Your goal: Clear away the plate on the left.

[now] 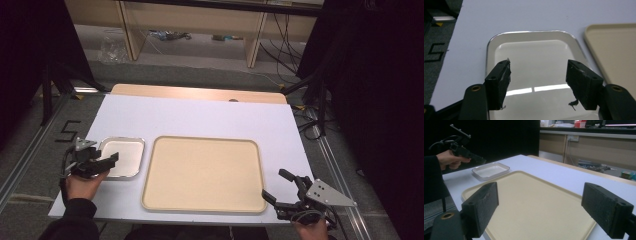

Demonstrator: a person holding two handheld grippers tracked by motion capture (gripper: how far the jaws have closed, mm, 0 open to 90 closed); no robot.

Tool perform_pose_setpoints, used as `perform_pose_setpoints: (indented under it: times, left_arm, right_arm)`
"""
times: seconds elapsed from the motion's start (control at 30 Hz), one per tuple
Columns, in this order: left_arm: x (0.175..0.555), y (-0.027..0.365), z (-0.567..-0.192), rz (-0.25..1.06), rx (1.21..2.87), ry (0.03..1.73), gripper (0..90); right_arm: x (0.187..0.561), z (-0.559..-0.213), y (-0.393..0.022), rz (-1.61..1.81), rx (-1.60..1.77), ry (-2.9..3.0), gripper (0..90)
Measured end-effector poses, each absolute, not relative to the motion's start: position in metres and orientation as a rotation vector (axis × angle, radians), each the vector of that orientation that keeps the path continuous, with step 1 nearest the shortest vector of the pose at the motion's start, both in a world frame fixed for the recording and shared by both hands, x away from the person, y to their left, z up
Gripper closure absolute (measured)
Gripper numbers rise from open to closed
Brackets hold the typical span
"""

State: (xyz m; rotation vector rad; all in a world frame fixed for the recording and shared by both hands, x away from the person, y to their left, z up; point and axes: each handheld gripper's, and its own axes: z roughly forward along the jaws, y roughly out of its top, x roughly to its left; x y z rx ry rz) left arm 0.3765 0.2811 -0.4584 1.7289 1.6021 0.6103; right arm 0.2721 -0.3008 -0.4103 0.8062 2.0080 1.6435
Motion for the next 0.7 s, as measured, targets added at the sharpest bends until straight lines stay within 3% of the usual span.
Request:
perform_pose_setpoints:
  times: [0.4,0.7]
  left_arm:
    - [0.394,0.319,-0.468,0.601,1.749,1.731,60.0]
    - [0.41,0.327,-0.482,0.511,1.796,1.777,74.3]
  right_arm:
    - [0.273,-0.41,-0.301,1.646,0.8,2.004,15.1]
    - [0.272,-0.411,-0.3,1.658,0.812,2.013,15.1]
